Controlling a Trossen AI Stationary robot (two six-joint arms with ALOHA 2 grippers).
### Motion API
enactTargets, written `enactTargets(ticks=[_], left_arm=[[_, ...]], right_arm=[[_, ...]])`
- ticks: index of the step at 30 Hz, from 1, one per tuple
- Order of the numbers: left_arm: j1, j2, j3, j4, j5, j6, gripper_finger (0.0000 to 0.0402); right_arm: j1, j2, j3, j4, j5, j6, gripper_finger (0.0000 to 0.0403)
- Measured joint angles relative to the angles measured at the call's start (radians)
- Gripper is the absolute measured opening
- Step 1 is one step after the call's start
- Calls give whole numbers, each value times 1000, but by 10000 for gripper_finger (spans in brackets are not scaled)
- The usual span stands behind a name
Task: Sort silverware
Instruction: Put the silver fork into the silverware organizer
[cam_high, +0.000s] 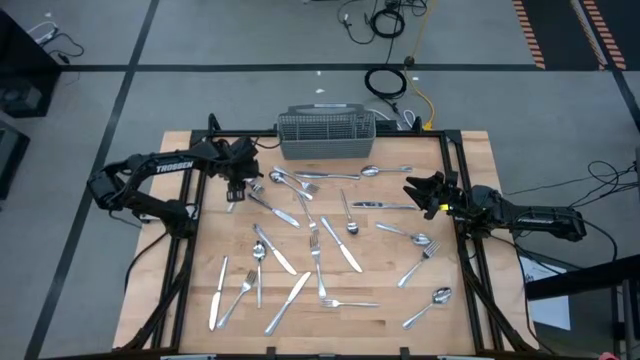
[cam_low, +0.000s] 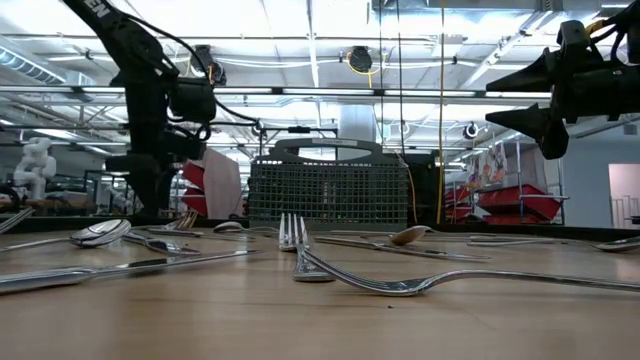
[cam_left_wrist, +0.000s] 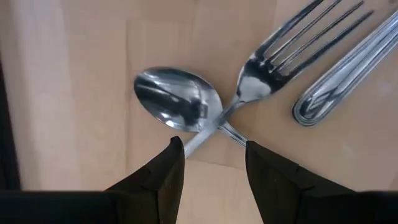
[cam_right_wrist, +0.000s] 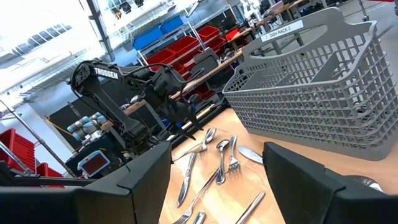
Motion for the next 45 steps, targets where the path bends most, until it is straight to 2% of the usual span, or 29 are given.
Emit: enactTargets(ticks=[10, 14, 19, 22, 26, 28, 34, 40, 45], left_arm=[[41, 72, 0, 44, 17, 124, 176], [75, 128, 0, 52, -5, 128, 176], [109, 181, 7, 51, 33, 134, 168], [108, 185, 5, 60, 51, 134, 126], [108, 186, 3, 58, 78, 126, 28], [109, 188, 4, 69, 75, 119, 17], [109, 150, 8, 53, 67, -7, 12], [108, 49, 51, -17, 100, -162, 1], [105, -52, 96, -19, 161, -371, 1]], right_arm=[[0, 0, 0, 0, 0, 5, 242], [0, 0, 0, 0, 0, 21, 242], [0, 0, 0, 0, 0, 29, 242], [0, 0, 0, 0, 1, 30, 242], [0, 0, 0, -1, 5, 29, 242], [0, 0, 0, -1, 5, 29, 242], [0, 0, 0, -4, 6, 29, 242], [0, 1, 0, -40, 7, 29, 242], [0, 1, 0, -42, 7, 29, 242]])
